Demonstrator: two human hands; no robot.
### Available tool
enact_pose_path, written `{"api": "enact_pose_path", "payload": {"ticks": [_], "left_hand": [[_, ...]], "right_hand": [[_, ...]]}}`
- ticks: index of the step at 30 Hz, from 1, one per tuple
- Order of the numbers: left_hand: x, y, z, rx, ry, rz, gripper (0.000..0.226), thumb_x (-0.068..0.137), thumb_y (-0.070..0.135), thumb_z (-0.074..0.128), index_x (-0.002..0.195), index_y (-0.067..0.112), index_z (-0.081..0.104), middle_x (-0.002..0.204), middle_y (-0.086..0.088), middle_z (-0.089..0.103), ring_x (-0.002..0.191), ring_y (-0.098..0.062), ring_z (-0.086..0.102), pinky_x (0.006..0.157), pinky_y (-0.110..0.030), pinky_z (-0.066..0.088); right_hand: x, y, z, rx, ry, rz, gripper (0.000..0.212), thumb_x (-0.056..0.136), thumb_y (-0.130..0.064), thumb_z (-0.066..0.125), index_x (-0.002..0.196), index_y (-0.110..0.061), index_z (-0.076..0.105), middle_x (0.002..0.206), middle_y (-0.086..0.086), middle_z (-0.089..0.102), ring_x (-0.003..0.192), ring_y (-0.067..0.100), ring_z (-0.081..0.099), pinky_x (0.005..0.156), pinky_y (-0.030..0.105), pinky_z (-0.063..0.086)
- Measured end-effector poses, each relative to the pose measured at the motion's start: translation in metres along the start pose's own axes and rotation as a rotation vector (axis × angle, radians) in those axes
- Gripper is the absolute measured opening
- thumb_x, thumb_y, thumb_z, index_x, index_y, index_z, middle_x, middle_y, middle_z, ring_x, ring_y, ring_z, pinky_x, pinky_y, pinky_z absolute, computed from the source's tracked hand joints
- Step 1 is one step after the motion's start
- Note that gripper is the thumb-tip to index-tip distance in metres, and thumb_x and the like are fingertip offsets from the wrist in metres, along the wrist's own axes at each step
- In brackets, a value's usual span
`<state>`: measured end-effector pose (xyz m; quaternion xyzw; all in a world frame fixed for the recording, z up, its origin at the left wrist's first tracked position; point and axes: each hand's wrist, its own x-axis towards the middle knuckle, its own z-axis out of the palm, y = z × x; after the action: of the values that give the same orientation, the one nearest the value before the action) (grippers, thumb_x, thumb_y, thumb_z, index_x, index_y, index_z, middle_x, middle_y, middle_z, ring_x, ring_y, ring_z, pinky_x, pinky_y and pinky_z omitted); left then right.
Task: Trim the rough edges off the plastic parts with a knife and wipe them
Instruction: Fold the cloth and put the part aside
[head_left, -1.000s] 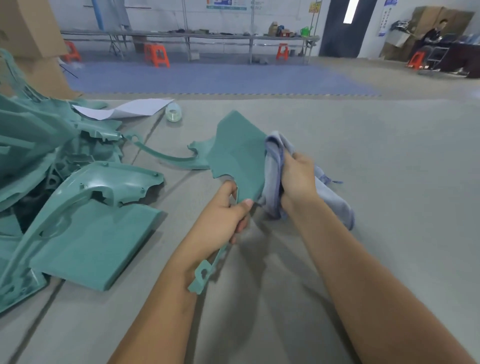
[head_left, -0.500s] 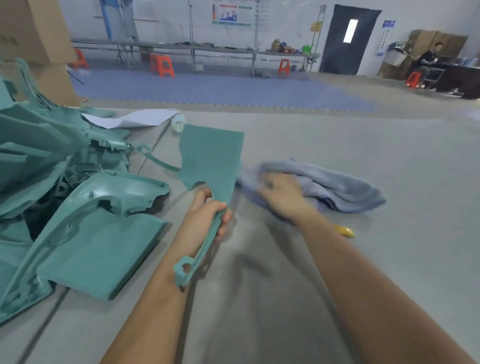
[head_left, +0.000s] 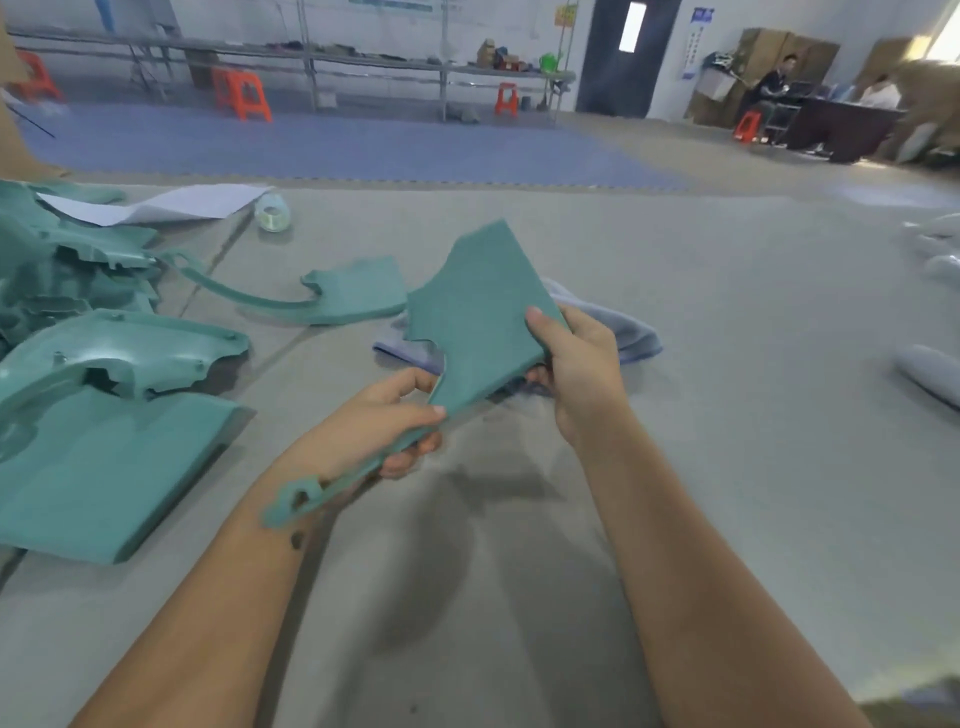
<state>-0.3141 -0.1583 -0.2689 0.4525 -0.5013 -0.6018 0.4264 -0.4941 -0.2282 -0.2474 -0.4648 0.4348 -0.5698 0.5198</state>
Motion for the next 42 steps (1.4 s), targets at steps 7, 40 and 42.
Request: {"api": "enact_pose_path", "payload": {"ticks": [7,40,42], "left_hand": [[-0.018,0.014,0.003,-0.36,-0.366,-0.076,0.079,0.055,0.031,0.09,0.126,0.011,0.062,0.094,-0.016,0.065,0.05,-0.016,0.05,0.043,-0.022,0.046],[-0.064,-0.241,0.447,0.632,-0.789,-0.502,0.042,0.097,0.029,0.054,0.138,0.022,0.047,0.128,0.002,0.056,0.117,-0.017,0.055,0.102,-0.038,0.045],[-0.065,-0.229,0.447,0.644,-0.809,-0.489,0.019,0.099,0.029,0.05,0.115,0.023,0.058,0.118,0.001,0.061,0.107,-0.016,0.06,0.094,-0.035,0.048]], "right_hand": [[-0.054,-0.031,-0.067,0.024,0.293,-0.191,0.018,0.095,-0.008,0.059,0.078,-0.012,0.063,0.074,0.006,0.063,0.055,0.011,0.058,0.045,0.022,0.046],[-0.408,0.187,-0.352,1.334,1.723,0.3,0.047,0.095,-0.03,0.061,0.132,-0.005,0.05,0.126,0.019,0.06,0.111,0.03,0.063,0.096,0.038,0.053],[-0.404,0.19,-0.35,1.339,1.714,0.327,0.047,0.098,-0.031,0.056,0.134,-0.002,0.048,0.123,0.02,0.061,0.112,0.031,0.062,0.098,0.038,0.052]]}}
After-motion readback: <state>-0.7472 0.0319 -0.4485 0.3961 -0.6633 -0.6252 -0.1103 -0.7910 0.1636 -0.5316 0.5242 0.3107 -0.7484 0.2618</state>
